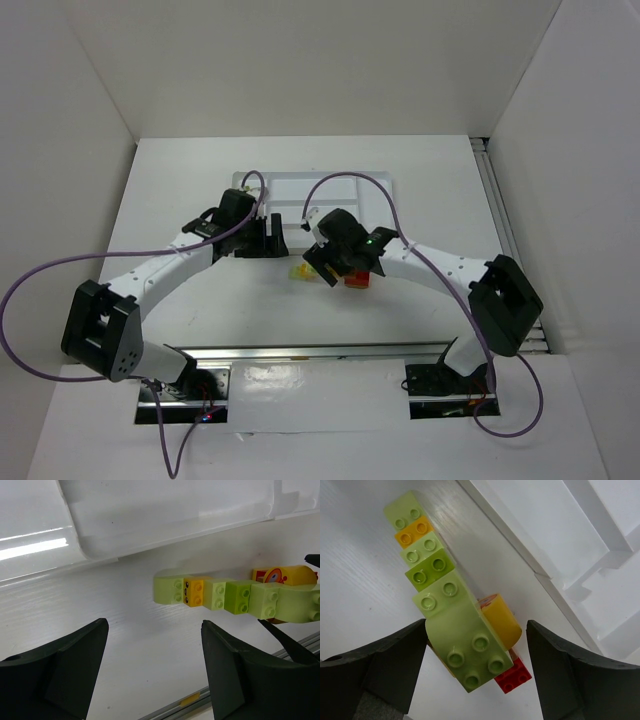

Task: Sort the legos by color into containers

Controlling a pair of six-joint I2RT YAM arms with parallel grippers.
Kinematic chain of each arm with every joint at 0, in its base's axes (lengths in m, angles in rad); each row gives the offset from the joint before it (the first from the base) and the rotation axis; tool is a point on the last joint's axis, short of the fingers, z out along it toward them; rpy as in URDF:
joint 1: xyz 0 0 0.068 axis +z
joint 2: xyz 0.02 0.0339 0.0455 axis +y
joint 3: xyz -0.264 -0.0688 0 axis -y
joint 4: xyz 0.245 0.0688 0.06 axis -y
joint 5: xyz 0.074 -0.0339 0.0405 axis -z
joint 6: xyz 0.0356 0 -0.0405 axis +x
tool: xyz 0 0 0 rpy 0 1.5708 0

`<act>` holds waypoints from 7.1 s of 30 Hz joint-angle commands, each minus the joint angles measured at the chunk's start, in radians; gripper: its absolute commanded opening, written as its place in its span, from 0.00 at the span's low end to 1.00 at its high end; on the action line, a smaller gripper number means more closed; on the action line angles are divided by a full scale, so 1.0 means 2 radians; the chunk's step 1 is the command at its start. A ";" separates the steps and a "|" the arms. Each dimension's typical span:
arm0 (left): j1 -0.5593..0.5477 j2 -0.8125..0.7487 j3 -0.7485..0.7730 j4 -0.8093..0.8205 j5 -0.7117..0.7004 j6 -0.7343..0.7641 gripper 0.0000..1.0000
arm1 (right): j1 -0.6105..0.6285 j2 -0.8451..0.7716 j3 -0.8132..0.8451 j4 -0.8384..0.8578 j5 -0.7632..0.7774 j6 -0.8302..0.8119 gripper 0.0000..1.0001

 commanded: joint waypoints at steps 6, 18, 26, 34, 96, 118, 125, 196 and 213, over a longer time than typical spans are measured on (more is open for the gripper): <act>-0.002 -0.020 0.002 0.013 0.000 0.009 0.86 | -0.003 -0.019 -0.016 0.037 0.006 0.039 0.59; -0.011 -0.037 -0.016 0.013 0.017 0.002 0.89 | -0.003 -0.112 -0.004 -0.004 0.005 0.054 0.58; 0.059 -0.085 -0.065 0.093 0.165 -0.020 0.99 | -0.007 -0.159 0.002 -0.020 0.010 0.073 0.57; 0.043 -0.047 -0.029 0.050 0.116 -0.007 0.97 | -0.012 -0.148 -0.016 -0.008 0.044 0.092 0.57; -0.184 0.132 0.013 0.113 -0.052 0.197 0.77 | -0.135 -0.110 0.020 -0.165 0.125 0.237 1.00; -0.199 0.126 0.024 0.100 -0.076 0.177 0.02 | -0.135 -0.110 0.025 -0.159 0.105 0.237 1.00; -0.211 0.032 0.012 0.056 -0.041 0.159 0.00 | -0.158 -0.130 0.020 -0.102 -0.037 0.242 1.00; -0.211 -0.057 -0.001 0.046 -0.050 0.158 0.00 | -0.243 -0.142 0.002 0.007 -0.284 0.246 0.20; 0.008 0.171 0.287 -0.049 -0.036 0.012 0.00 | -0.267 -0.190 0.002 -0.010 -0.094 0.280 0.19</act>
